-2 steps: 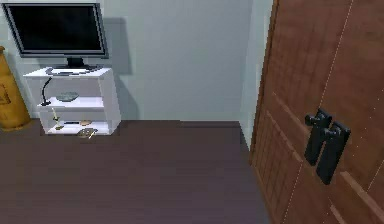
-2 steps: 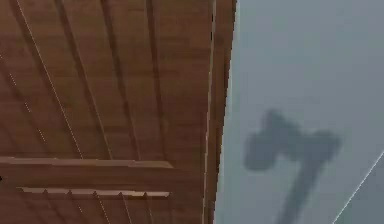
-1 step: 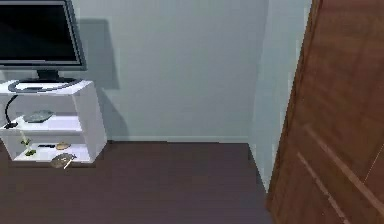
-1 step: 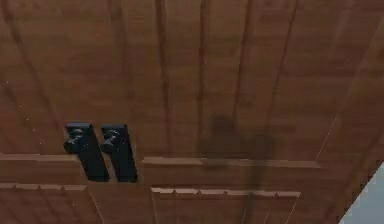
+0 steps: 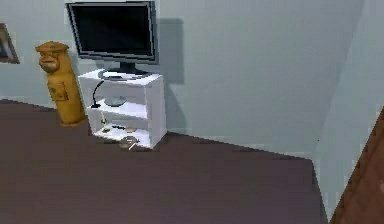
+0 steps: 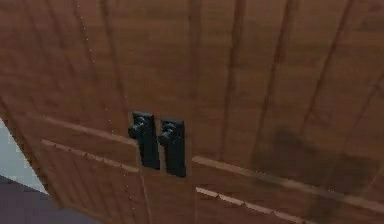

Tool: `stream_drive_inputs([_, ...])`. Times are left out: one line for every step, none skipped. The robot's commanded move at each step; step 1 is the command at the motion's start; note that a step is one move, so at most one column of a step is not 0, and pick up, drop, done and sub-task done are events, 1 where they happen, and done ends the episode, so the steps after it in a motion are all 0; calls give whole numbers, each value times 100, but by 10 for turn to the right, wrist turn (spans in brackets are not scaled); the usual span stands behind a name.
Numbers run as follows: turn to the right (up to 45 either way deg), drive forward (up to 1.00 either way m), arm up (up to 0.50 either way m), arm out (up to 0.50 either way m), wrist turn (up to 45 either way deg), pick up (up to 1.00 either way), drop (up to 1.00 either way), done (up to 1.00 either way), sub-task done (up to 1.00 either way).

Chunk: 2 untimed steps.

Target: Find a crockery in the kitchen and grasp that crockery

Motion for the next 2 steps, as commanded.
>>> stream_drive_inputs([0,35,0,0,0,0,0,0,0])
stream_drive_inputs([-450,0,0,0,0,0,0,0,0])
